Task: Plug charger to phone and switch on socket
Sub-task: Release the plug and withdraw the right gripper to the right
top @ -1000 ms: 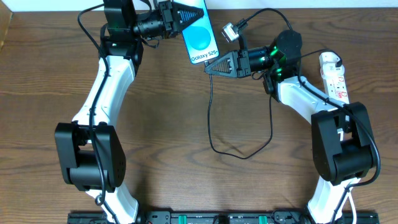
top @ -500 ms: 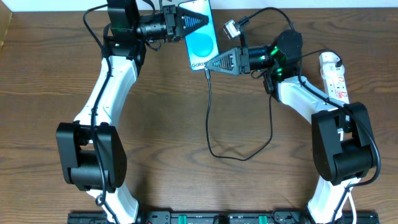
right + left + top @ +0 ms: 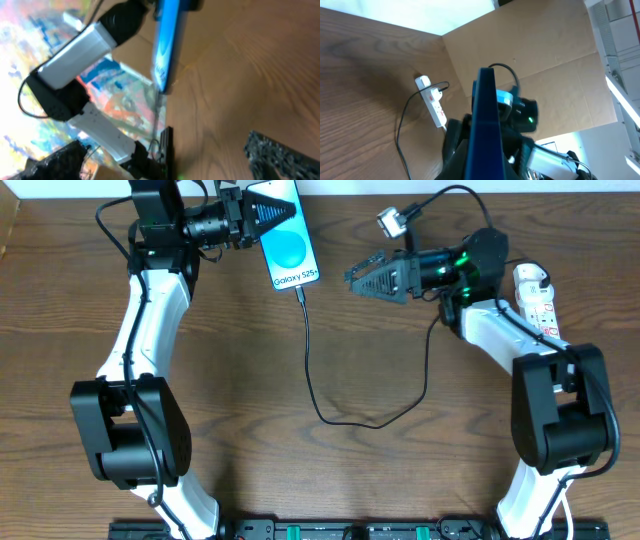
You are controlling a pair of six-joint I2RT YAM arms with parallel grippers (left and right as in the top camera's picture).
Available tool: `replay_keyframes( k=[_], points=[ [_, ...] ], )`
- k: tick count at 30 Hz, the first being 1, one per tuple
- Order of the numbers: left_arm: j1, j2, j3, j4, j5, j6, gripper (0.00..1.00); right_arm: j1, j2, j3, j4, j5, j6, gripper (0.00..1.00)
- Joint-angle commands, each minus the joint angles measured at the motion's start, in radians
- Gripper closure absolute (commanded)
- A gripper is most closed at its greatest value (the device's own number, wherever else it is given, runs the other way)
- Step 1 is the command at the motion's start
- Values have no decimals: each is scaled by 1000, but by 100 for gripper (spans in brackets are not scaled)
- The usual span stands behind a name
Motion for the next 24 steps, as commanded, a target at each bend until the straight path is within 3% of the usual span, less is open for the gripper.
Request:
replay_keyframes(
  k=[1,7,10,19,22,24],
  points=[
    [-1,-26,12,4,34,5,93,-36,-2,6,-188,96,-155,1],
    [-1,-26,12,3,35,6,92,-46,-2,6,-888,383,-492,1],
    [-1,-26,12,3,34,6,93,-51,-2,6,-1159,525,-642,1],
    [-49,-26,11,0,34,14,93,-183,-41,6,-1509,809,-782,1],
    [-82,-26,9,-24,17,87,93,-257,-101,6,-1558,851,-811,1],
    [-114,-26,7,-149,-69,166,93,-292,-156,6,-1577,884,-834,1]
  ],
)
